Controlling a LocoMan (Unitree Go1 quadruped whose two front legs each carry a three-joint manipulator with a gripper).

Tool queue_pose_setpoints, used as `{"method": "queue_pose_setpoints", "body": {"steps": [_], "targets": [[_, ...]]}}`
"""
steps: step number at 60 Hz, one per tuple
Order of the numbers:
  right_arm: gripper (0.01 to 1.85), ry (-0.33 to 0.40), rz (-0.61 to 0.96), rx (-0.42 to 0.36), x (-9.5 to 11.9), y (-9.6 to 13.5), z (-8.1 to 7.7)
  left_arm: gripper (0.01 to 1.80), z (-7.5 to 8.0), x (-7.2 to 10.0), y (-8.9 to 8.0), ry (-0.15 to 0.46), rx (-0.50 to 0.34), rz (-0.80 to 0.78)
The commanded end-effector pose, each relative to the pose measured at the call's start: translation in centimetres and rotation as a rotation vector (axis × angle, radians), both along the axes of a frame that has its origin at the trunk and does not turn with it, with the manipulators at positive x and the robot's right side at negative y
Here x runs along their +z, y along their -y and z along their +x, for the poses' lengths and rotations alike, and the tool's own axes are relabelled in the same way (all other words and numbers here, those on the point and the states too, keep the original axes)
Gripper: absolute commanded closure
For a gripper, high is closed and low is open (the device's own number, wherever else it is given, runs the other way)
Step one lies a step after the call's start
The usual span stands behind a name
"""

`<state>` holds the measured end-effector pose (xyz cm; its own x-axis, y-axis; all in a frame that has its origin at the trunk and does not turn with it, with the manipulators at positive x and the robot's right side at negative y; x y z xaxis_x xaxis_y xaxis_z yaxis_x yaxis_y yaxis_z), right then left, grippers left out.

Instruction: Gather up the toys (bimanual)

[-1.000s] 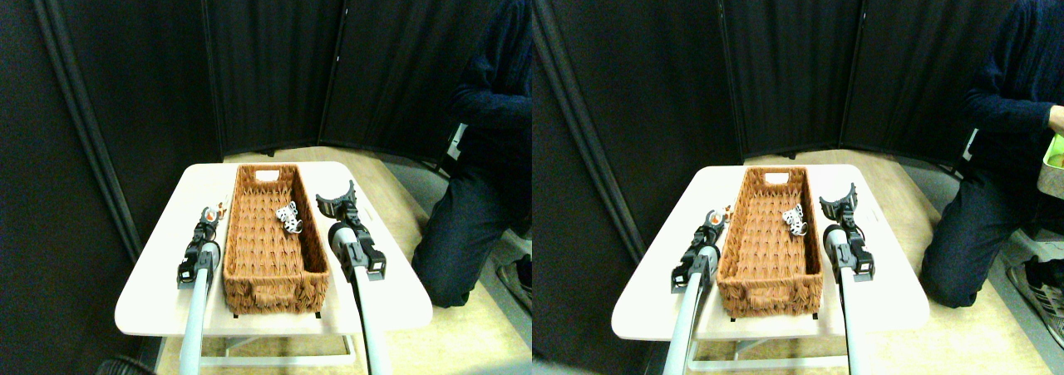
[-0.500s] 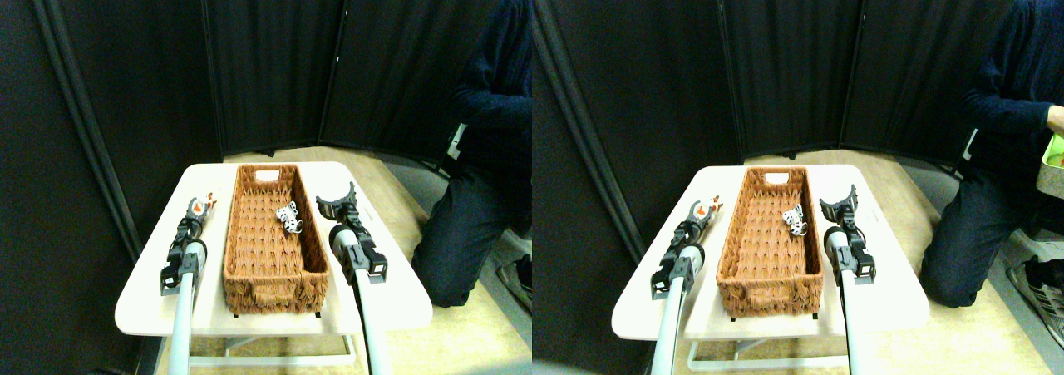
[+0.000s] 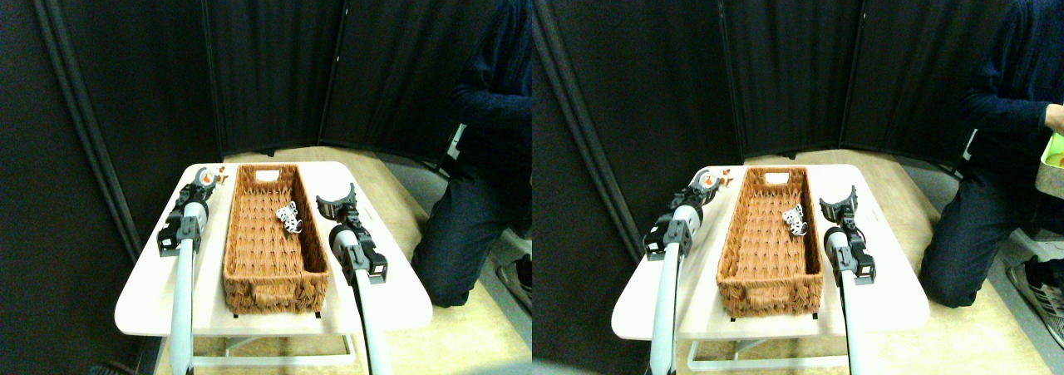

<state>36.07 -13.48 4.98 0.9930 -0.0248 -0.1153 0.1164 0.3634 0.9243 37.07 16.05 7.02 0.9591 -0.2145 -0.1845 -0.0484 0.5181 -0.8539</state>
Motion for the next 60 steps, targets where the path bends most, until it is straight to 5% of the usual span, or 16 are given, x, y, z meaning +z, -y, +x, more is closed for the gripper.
{"method": "queue_pose_setpoints", "body": {"steps": [1,20,35,60], "targets": [[1.11,0.058,-0.004,0.005,1.0,0.1,-0.1,1.8,0.3,2.3,1.1,0.044,-0.044,0.005],[1.15,0.074,-0.007,-0.025,1.2,0.6,-0.4,1.8,1.2,4.4,5.1,0.028,-0.158,0.019],[1.1,0.078,-0.004,-0.029,1.2,1.1,-0.5,1.8,1.1,3.9,8.3,-0.023,-0.193,-0.011],[1.21,0.086,-0.015,-0.042,1.3,1.5,-0.5,1.8,0.7,1.6,9.0,-0.164,-0.158,-0.182]]}}
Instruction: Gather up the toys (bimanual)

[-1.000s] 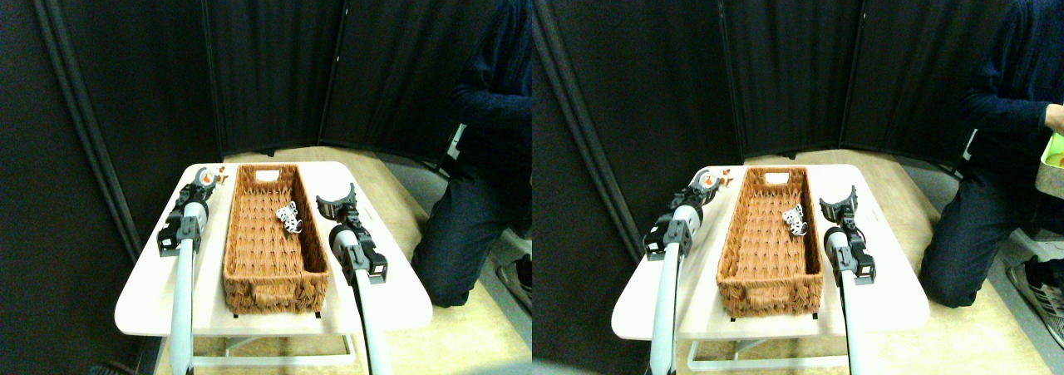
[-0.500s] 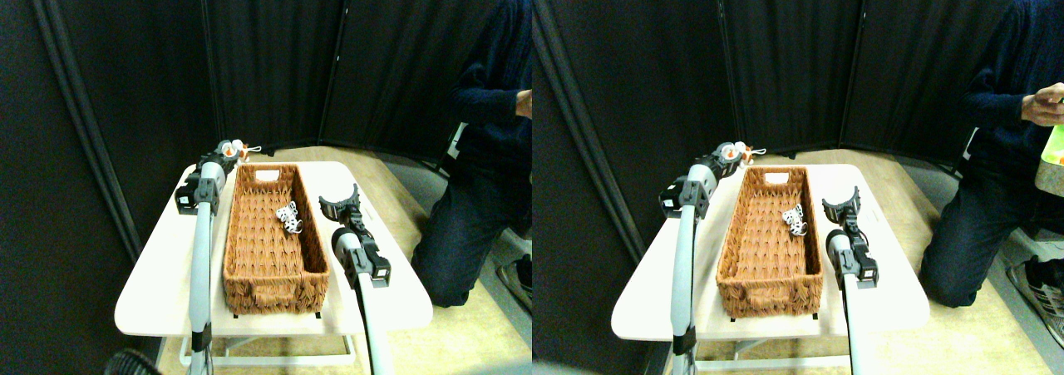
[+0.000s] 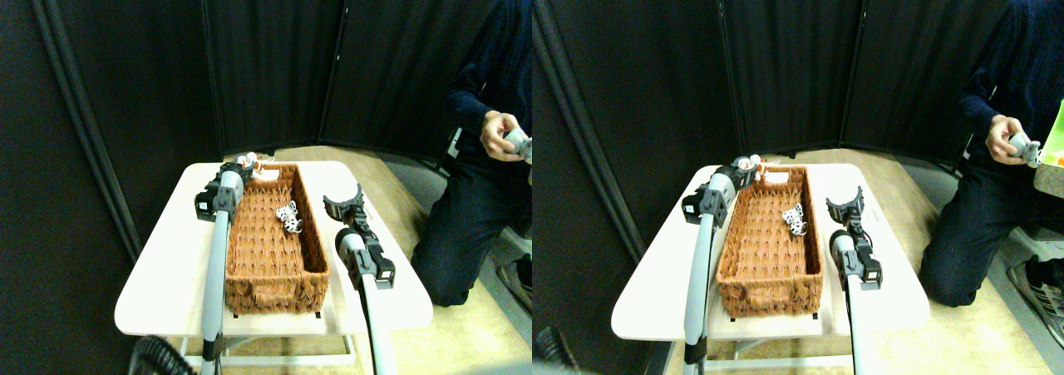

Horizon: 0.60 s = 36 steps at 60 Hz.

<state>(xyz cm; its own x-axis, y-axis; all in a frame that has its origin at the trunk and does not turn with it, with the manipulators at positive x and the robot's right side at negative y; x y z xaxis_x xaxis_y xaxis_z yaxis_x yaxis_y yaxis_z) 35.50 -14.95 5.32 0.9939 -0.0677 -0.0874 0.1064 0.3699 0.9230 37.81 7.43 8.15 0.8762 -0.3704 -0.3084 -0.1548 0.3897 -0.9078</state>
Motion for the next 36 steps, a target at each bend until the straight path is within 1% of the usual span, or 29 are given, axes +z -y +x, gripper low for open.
{"method": "queue_pose_setpoints", "body": {"steps": [1,3,6,8,9,12,14,15,19,20,24,26,29,32,36], "targets": [[1.23,0.057,-0.002,-0.002,1.0,0.0,0.1,1.79,-0.1,0.4,0.4,0.023,-0.043,-0.024],[1.25,0.056,-0.001,-0.003,1.0,0.0,0.0,1.69,-0.1,0.4,0.3,0.019,-0.06,-0.024],[1.25,0.056,-0.001,-0.001,0.9,0.0,0.0,1.58,-0.2,0.4,0.1,0.008,-0.04,-0.04],[1.25,0.056,0.0,0.0,0.9,0.0,0.0,1.55,-0.2,0.4,0.1,0.004,-0.038,-0.043],[1.22,0.054,-0.003,0.002,1.0,0.0,0.1,1.47,-0.3,0.4,-0.1,-0.008,-0.035,-0.053],[1.17,0.052,-0.002,0.002,1.0,-0.1,0.0,1.43,-0.3,0.4,-0.2,-0.02,-0.038,-0.062],[1.13,0.051,-0.008,0.0,0.9,-0.1,0.1,1.35,-0.4,0.5,-0.3,-0.029,-0.04,-0.066],[1.13,0.051,-0.008,0.0,0.9,-0.1,0.1,1.35,-0.4,0.5,-0.3,-0.029,-0.04,-0.066],[1.13,0.05,0.003,0.003,0.9,-0.1,0.2,1.2,-0.3,0.6,-0.4,-0.048,-0.04,-0.076],[1.13,0.05,0.003,0.003,0.9,-0.1,0.2,1.2,-0.3,0.6,-0.4,-0.048,-0.04,-0.076],[1.14,0.048,0.004,0.008,0.9,-0.2,0.2,1.05,-0.3,0.6,-0.5,-0.058,-0.042,-0.077],[1.14,0.047,0.003,0.008,0.9,-0.2,0.2,1.03,-0.3,0.6,-0.5,-0.059,-0.041,-0.077],[1.21,0.047,0.002,0.004,0.9,-0.2,0.3,1.01,-0.3,0.6,-0.6,-0.064,-0.034,-0.084],[1.2,0.047,0.001,0.005,0.9,-0.2,0.3,1.0,-0.3,0.7,-0.6,-0.06,-0.034,-0.076],[1.15,0.049,0.001,0.009,0.9,-0.2,0.3,1.08,-0.3,0.7,-0.7,-0.04,-0.031,-0.078]]}}
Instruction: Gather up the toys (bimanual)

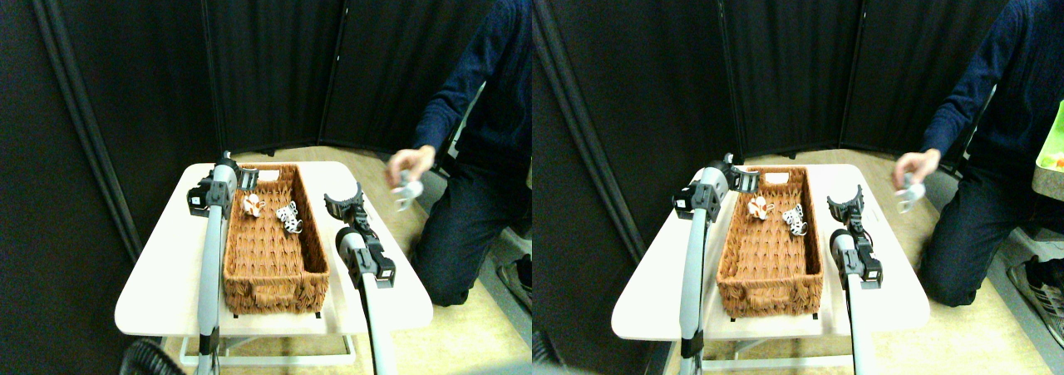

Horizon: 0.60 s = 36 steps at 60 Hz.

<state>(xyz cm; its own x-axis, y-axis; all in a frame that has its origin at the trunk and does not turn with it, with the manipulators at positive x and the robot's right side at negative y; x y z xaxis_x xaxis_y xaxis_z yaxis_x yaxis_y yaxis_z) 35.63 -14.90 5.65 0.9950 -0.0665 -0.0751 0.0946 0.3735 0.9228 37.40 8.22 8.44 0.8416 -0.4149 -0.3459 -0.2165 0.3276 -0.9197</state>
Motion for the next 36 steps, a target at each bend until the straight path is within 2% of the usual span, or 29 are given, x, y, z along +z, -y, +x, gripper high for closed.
{"method": "queue_pose_setpoints", "body": {"steps": [1,4,8,11,13,20,21,29,36], "targets": [[1.14,0.036,-0.004,0.004,0.6,-0.1,0.2,1.14,0.1,0.5,0.1,0.05,0.002,-0.013],[1.15,0.036,-0.004,0.002,0.6,-0.1,0.2,1.2,0.0,0.6,0.0,0.067,0.019,-0.021],[1.17,0.035,0.002,-0.001,0.6,-0.1,0.2,1.37,0.0,0.7,-0.6,0.142,0.016,0.016],[1.19,0.036,0.003,-0.001,0.6,0.0,0.2,1.41,0.0,0.8,-0.9,0.171,0.017,0.044],[1.25,0.045,0.002,-0.01,0.5,0.0,0.2,1.52,-0.1,0.7,-1.9,0.208,0.041,0.062],[1.28,0.041,-0.002,-0.021,0.6,0.1,0.2,1.65,-0.3,0.3,-3.8,0.24,0.098,0.102],[1.35,0.031,0.0,-0.029,0.6,0.1,0.2,1.69,-0.3,0.0,-4.8,0.268,0.117,0.12],[1.39,0.024,0.009,-0.035,0.4,0.1,0.4,1.72,-0.5,-1.2,-7.4,0.279,0.197,0.131],[1.38,0.019,0.008,-0.035,0.2,0.1,0.4,1.71,-0.7,-2.3,-8.8,0.29,0.249,0.153]]}}
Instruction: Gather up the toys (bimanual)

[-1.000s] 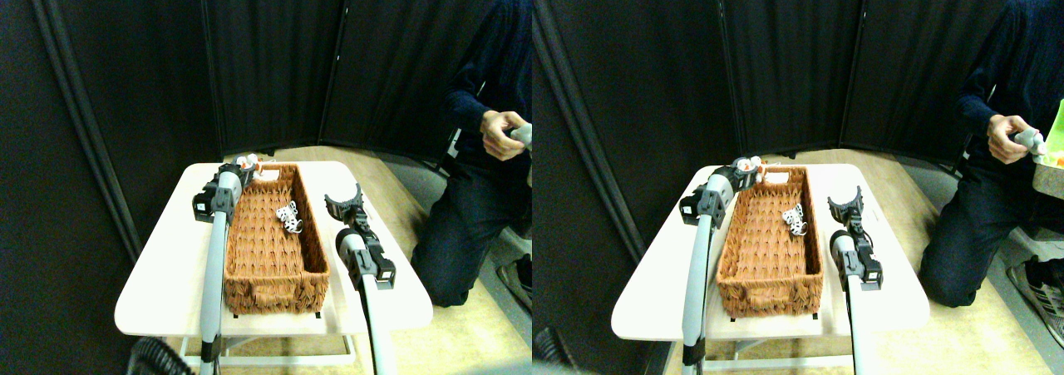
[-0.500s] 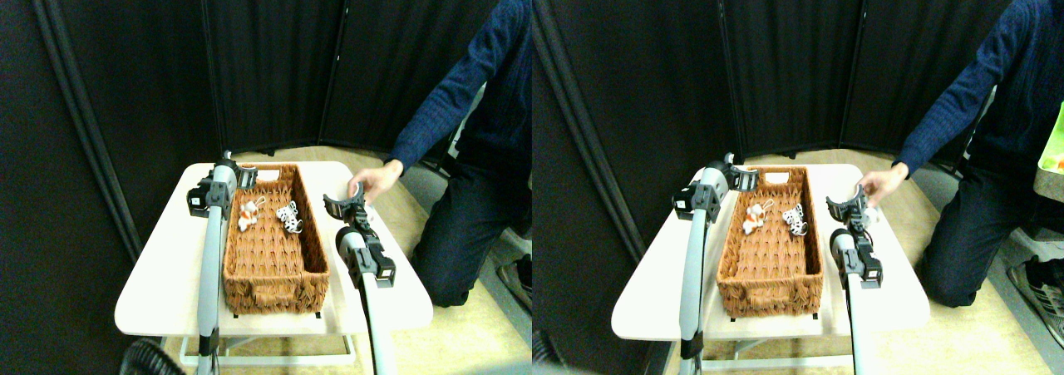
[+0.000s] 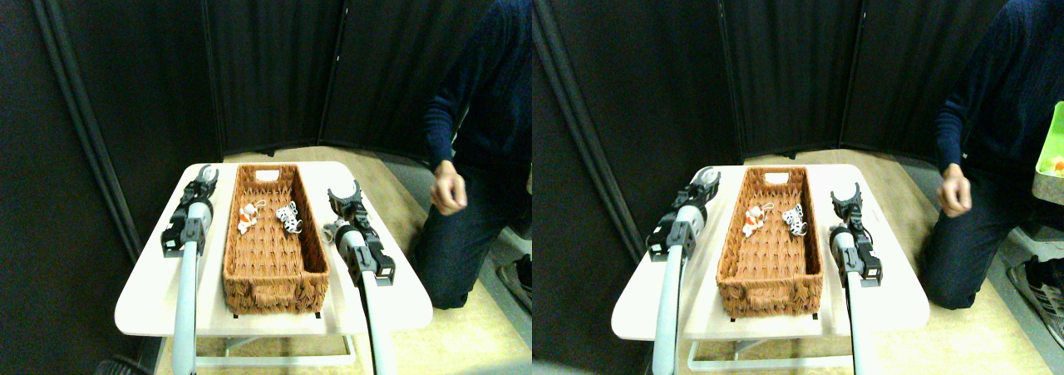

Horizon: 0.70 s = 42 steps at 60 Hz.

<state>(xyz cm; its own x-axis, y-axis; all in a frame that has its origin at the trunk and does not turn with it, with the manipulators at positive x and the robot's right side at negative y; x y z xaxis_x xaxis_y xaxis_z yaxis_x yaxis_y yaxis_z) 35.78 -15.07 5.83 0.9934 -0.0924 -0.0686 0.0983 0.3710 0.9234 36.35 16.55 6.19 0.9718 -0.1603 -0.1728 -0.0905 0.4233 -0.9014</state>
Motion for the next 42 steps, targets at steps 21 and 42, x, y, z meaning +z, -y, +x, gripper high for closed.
{"method": "queue_pose_setpoints", "body": {"steps": [21,42], "targets": [[1.25,-0.042,0.179,0.075,-1.4,1.3,0.1,1.74,-0.3,-3.6,-3.1,0.047,0.126,0.016],[1.27,-0.196,0.286,0.185,-4.7,1.4,-0.2,1.76,-1.1,-5.0,-3.0,0.049,0.17,0.031]]}}
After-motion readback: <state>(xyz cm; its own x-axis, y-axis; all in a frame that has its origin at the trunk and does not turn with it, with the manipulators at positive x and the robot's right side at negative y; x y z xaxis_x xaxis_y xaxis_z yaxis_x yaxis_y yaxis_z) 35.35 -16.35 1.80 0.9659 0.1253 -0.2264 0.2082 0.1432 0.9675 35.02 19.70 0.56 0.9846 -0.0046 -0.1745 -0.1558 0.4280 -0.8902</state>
